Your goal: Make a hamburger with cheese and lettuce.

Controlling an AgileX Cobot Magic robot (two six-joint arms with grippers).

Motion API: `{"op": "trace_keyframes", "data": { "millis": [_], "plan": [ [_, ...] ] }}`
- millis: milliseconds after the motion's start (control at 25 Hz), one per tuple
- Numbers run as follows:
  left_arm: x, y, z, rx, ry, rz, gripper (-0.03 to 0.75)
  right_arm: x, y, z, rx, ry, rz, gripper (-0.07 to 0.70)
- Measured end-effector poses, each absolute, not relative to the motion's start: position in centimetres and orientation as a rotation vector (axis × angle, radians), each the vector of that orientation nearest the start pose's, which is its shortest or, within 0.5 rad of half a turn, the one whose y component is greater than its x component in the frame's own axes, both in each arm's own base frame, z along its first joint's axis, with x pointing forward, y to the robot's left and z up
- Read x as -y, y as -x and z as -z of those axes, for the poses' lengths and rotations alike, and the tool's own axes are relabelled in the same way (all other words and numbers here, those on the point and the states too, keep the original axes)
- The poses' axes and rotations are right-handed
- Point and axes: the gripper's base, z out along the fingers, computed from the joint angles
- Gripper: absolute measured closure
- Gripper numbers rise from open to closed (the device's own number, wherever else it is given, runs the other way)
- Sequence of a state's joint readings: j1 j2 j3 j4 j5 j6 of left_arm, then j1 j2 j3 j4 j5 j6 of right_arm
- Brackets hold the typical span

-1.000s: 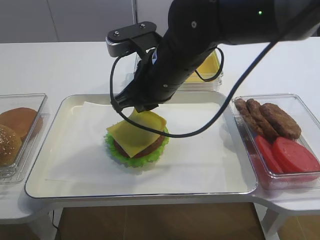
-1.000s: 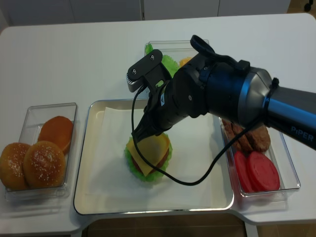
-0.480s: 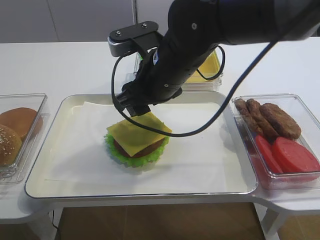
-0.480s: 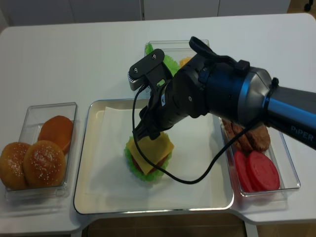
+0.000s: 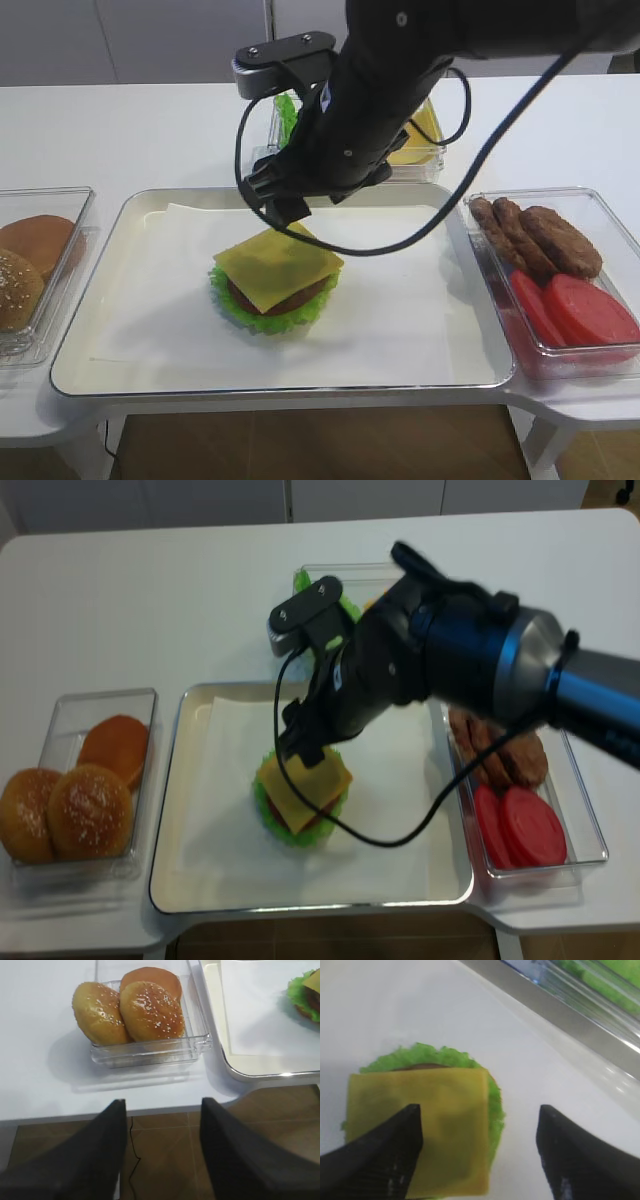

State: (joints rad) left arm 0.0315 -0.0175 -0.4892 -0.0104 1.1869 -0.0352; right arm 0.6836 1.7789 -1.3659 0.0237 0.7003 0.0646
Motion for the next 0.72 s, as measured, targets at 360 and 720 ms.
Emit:
{"op": "trace_keyframes", "data": {
  "millis": [360,720],
  "plan": [
    [0.1,1.2,-26.4,-2.163,0.071,0.015,0.358,-17.8,-32.1,-28.5,-2.710,0.557,-0.177,0.136],
    [0.1,1.2,-26.4,-2.163,0.071,0.015,0.358,-8.5,-32.2,-31.6,-2.755,0.192,-0.148,0.140]
  ]
}}
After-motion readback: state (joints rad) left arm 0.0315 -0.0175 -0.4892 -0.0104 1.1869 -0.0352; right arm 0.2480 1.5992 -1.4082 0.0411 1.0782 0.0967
